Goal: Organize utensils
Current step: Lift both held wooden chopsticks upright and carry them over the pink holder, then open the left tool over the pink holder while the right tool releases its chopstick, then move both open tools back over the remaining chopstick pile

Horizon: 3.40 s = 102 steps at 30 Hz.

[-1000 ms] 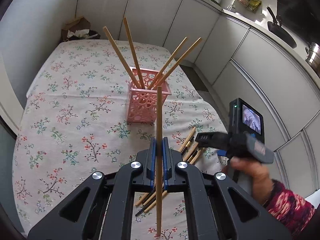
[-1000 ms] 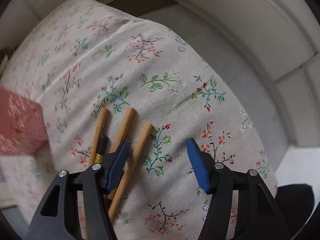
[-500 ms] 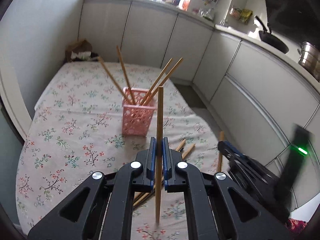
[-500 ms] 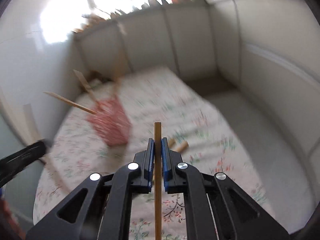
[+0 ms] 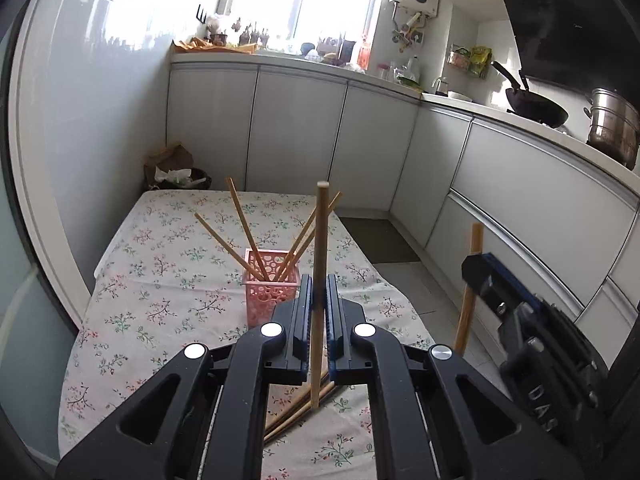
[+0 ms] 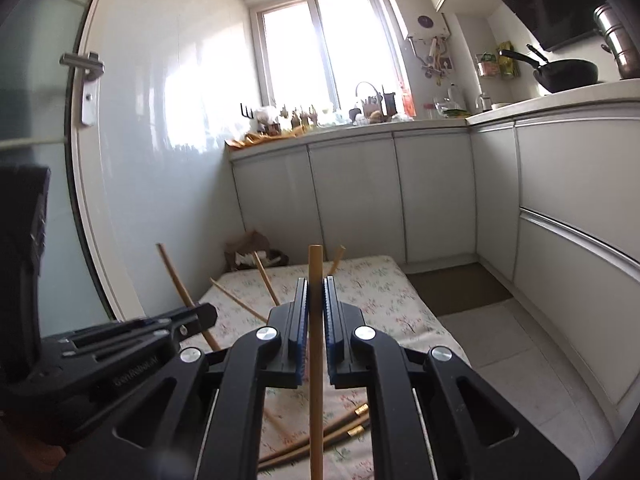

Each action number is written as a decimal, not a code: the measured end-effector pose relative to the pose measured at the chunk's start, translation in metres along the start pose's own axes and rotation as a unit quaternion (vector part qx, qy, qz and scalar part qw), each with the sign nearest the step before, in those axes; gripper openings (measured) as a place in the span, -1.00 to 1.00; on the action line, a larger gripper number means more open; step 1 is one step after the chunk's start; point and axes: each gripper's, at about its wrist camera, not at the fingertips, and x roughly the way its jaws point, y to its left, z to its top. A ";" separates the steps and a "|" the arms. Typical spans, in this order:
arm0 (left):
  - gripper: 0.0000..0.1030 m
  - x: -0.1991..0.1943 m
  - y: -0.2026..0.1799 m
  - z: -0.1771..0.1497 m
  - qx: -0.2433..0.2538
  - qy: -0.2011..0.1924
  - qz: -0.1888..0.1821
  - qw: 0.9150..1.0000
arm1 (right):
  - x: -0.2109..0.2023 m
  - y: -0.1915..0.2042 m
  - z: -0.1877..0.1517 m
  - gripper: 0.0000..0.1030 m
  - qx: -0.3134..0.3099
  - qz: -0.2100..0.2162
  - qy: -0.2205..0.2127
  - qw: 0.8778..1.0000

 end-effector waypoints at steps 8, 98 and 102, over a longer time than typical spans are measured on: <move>-0.90 -0.004 0.008 0.031 0.004 -0.015 0.006 1.000 | 0.010 0.002 0.028 -0.85 -0.017 -0.002 -0.061 0.998; 0.86 -0.025 0.036 -0.006 -0.043 -0.045 0.058 0.996 | -0.008 -0.028 -0.013 0.87 0.032 -0.137 -0.024 0.990; 0.86 -0.025 0.035 -0.016 -0.045 -0.029 0.062 0.997 | -0.015 -0.031 -0.020 0.87 0.031 -0.142 -0.007 0.989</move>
